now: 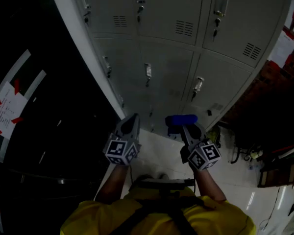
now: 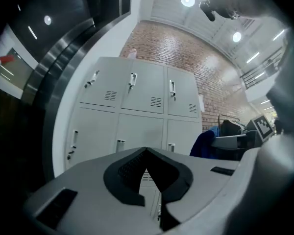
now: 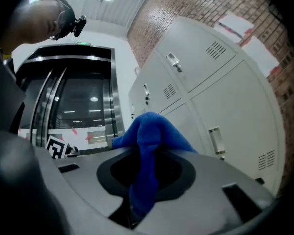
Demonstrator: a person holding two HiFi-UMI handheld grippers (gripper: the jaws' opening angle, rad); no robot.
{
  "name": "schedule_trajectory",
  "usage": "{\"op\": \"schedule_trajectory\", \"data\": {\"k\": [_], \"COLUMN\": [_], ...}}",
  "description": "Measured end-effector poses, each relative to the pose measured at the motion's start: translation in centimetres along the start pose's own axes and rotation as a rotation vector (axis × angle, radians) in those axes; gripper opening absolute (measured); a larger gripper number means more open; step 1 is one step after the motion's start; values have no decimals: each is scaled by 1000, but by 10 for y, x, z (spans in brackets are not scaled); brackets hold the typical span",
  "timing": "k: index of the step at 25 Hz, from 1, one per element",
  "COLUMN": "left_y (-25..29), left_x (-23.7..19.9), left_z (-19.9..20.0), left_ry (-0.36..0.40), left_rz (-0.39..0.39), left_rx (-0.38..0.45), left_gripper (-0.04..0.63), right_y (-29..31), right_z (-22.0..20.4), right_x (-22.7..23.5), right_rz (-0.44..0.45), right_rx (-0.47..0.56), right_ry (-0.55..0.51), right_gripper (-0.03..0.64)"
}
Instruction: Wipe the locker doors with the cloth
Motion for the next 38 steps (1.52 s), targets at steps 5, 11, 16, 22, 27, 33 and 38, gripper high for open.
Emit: {"op": "schedule_trajectory", "data": {"k": [5, 11, 16, 22, 27, 33, 38], "left_y": [56, 67, 64, 62, 56, 54, 54], "left_x": [3, -28, -51, -76, -100, -120, -134], "left_z": [0, 5, 2, 5, 4, -10, -19], "left_ry": [-29, 8, -4, -13, -16, -42, -51], "left_rz": [-167, -228, -256, -266, -249, -239, -230], "left_rx": [-26, -62, -67, -51, -52, -81, -109], "left_gripper": [0, 0, 0, 0, 0, 0, 0], "right_y": [-3, 26, 98, 164, 185, 199, 214], "right_z": [16, 9, 55, 100, 118, 123, 120], "right_x": [32, 19, 34, 72, 107, 120, 107], "right_rz": [-182, -235, -277, -368, -424, -453, -426], "right_rx": [53, 74, 125, 171, 164, 182, 200], "right_ry": [-4, -16, -115, -161, -152, -130, -148], "right_gripper": [72, 72, 72, 72, 72, 72, 72]}}
Point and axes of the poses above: the fingertips, and each gripper's own axes: y forward along the fingers, x to its right, z out of its top, the point moved 4 cm from there along -y, backward along the fingers, and after that the axes turned 9 degrees about -z, right-handed, at the moved point
